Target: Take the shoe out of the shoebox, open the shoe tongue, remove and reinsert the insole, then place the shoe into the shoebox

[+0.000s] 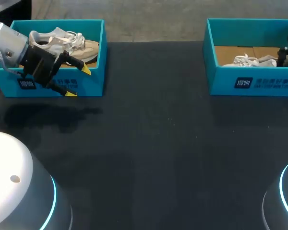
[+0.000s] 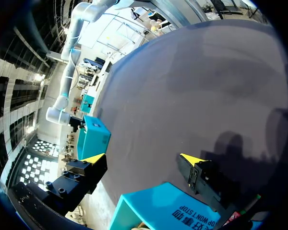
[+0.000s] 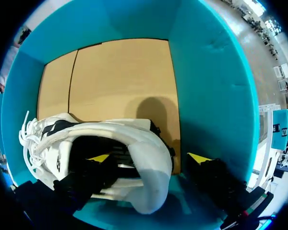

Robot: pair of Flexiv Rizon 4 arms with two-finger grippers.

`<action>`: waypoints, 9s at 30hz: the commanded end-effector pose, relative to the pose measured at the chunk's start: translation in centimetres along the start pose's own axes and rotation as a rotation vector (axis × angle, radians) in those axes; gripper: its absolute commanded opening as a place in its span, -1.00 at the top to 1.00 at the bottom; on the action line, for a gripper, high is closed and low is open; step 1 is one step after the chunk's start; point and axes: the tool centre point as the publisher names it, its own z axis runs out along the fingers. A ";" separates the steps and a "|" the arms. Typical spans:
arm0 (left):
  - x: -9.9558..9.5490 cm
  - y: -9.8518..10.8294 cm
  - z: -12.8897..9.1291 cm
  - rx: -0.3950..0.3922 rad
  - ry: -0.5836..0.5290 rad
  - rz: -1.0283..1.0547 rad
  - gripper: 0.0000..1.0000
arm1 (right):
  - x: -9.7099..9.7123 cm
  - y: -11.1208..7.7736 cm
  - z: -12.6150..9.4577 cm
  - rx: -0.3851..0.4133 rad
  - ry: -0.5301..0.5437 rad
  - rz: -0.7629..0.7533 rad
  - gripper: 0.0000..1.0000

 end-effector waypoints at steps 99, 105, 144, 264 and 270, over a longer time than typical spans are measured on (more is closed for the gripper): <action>-0.2 -0.2 0.1 -0.019 0.040 -0.017 -1.00 | 7.4 -7.7 -17.3 -0.038 0.073 0.013 -1.00; -0.6 -0.7 -0.4 -0.054 0.086 -0.033 -1.00 | 7.4 -7.7 -17.3 -0.038 0.073 0.013 -1.00; -5.9 5.1 -15.6 -0.257 0.475 0.146 -1.00 | 7.4 -7.7 -17.3 -0.038 0.073 0.013 -1.00; 7.8 36.4 -16.4 -0.197 0.996 0.415 -1.00 | 7.4 -7.7 -17.3 -0.038 0.073 0.013 -1.00; 8.4 36.8 -15.9 -0.197 0.996 0.405 -1.00 | 7.4 -7.7 -17.3 -0.038 0.073 0.013 -1.00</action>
